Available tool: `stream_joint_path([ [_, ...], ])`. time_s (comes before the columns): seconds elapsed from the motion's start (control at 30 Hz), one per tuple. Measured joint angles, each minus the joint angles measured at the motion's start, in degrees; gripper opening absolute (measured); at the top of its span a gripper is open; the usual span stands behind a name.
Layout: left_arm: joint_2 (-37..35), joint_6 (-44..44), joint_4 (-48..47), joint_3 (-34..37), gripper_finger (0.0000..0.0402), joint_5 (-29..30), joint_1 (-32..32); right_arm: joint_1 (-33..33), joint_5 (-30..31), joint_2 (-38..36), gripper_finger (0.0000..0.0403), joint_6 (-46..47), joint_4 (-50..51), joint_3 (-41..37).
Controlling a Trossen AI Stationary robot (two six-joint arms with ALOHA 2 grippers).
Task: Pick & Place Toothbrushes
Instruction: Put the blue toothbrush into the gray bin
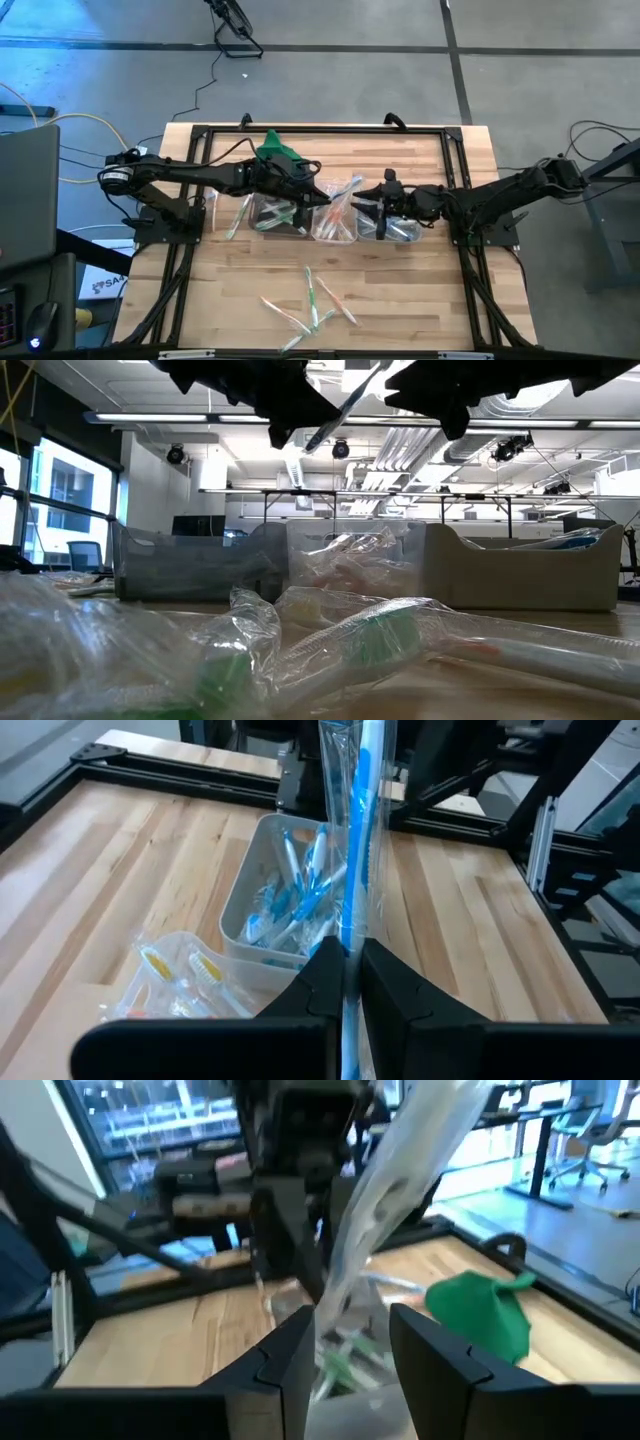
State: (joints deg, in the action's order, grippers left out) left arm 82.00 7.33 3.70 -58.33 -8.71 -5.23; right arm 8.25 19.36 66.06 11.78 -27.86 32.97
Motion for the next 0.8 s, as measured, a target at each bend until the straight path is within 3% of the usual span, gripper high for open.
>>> stream_joint_path([
  [0.2,0.0,0.0,0.1,0.0,0.0012,0.0,0.0,-3.1,0.0,0.4,0.0125,0.5,-3.8,0.0],
  [0.6,0.0,0.0,0.0,0.0,0.0012,-0.8,0.1,-5.1,-5.8,13.4,0.0124,1.5,-23.1,0.0],
  [0.8,0.0,0.0,-0.6,0.0,0.0012,-0.8,0.1,-5.1,-6.0,13.9,0.0124,1.5,-22.9,0.0],
])
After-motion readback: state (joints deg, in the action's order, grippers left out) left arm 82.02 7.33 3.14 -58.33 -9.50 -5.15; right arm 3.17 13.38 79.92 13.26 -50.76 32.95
